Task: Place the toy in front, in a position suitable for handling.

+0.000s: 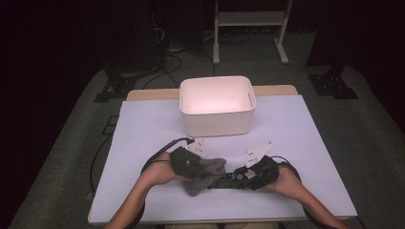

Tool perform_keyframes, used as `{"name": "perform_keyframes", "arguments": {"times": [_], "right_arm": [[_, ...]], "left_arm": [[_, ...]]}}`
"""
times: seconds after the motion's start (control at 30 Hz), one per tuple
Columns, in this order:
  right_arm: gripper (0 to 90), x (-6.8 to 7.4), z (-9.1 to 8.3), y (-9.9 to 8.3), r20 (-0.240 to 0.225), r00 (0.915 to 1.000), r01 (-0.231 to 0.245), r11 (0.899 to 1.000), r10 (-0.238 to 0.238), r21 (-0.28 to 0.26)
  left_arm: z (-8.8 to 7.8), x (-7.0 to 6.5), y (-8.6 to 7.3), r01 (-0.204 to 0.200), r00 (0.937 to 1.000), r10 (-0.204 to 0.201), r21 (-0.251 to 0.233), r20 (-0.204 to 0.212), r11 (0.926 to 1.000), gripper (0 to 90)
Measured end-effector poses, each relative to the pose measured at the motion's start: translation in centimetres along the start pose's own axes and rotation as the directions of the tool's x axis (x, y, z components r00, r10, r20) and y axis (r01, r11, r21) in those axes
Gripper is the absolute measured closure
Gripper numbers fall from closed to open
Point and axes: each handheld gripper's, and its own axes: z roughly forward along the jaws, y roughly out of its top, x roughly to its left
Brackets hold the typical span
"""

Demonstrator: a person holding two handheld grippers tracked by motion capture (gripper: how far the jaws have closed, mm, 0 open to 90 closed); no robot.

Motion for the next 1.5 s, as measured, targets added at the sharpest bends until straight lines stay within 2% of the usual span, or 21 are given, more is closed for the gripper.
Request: {"name": "perform_keyframes", "arguments": {"times": [0.1, 0.17, 0.27, 0.33, 0.37, 0.4, 0.43, 0.5, 0.7, 0.97, 1.07, 1.17, 1.23, 1.37, 1.4, 1.5], "right_arm": [[51.3, 0.1, 0.8, 1.2, 0.002, 0.9996, 0.027, 0.999, -0.027, 0.031], [55.8, 0.0, 1.4, 1.8, -0.002, 0.9991, 0.042, 0.998, -0.042, 0.042], [56.0, 0.0, 1.9, 2.2, -0.006, 0.9983, 0.058, 0.996, -0.058, 0.065], [56.6, -0.1, 1.7, 2.2, -0.003, 0.9982, 0.059, 0.996, -0.059, 0.071], [57.1, -0.1, 1.6, 2.2, -0.002, 0.9982, 0.059, 0.995, -0.059, 0.074], [57.1, -0.1, 1.6, 2.2, -0.002, 0.9982, 0.059, 0.995, -0.059, 0.074], [61.2, -0.4, 1.0, 1.8, -0.016, 0.9991, 0.040, 0.997, -0.039, 0.072], [62.1, -0.7, 0.6, 1.3, -0.023, 0.9994, 0.027, 0.998, -0.026, 0.064], [63.4, -0.1, 0.2, 1.1, -0.009, 0.9988, 0.050, 0.995, -0.049, 0.084], [63.6, 0.2, -0.2, 0.7, 0.008, 0.9981, 0.061, 0.994, -0.062, 0.092], [63.6, 0.3, -0.9, 0.1, 0.011, 0.9984, 0.054, 0.994, -0.055, 0.096], [63.7, 0.4, -1.8, -0.7, 0.021, 0.9984, 0.049, 0.993, -0.052, 0.110], [63.6, 0.5, -2.4, -1.3, 0.025, 0.9989, 0.035, 0.993, -0.038, 0.114], [62.8, 0.3, -2.9, -1.8, 0.025, 0.9997, 0.006, 0.992, -0.009, 0.123], [61.9, 0.3, -2.8, -1.6, 0.022, 0.9997, 0.004, 0.991, -0.007, 0.131], [48.0, 0.2, -2.3, -0.5, 0.027, 0.9996, -0.004, 0.991, 0.000, 0.133]], "left_arm": [[0.1, 0.1, 0.0, 0.002, 1.0000, -0.002, -0.017, 0.003, 0.9999, 77.5], [0.0, 0.1, -0.2, -0.002, 1.0000, 0.002, -0.024, 0.005, 0.9997, 77.5], [-0.3, 0.1, -0.7, 0.008, 0.9999, -0.008, -0.032, -0.006, 0.9995, 77.5], [-0.7, 0.2, -1.3, 0.009, 0.9998, -0.009, -0.033, -0.015, 0.9994, 77.5], [-1.1, 0.4, -2.2, 0.031, 0.9993, -0.032, -0.039, -0.022, 0.9988, 77.5], [-1.1, 0.4, -2.2, 0.031, 0.9993, -0.032, -0.039, -0.022, 0.9988, 77.5], [-1.2, 0.5, -2.5, 0.039, 0.9989, -0.040, -0.041, -0.023, 0.9984, 77.5], [-1.1, 0.5, -3.1, 0.048, 0.9987, -0.049, -0.046, -0.016, 0.9978, 77.4], [-0.5, 0.6, -3.8, 0.066, 0.9978, -0.066, -0.043, 0.000, 0.9969, 76.8], [0.4, 0.7, -3.3, 0.074, 0.9968, -0.072, -0.055, 0.034, 0.9957, 76.7], [0.9, 0.5, -2.6, 0.058, 0.9975, -0.056, -0.055, 0.042, 0.9968, 76.7], [1.3, 0.4, -1.9, 0.030, 0.9988, -0.029, -0.034, 0.038, 0.9989, 76.5], [1.4, 0.5, -1.9, 0.031, 0.9992, -0.030, -0.019, 0.027, 0.9993, 76.1], [1.8, 0.6, -2.1, 0.053, 0.9980, -0.052, -0.034, 0.036, 0.9980, 76.0], [2.0, 0.6, -2.1, 0.047, 0.9981, -0.046, -0.030, 0.041, 0.9985, 76.0], [3.0, 0.5, -1.8, 0.043, 0.9978, -0.042, -0.017, 0.052, 0.9989, 76.0]]}}
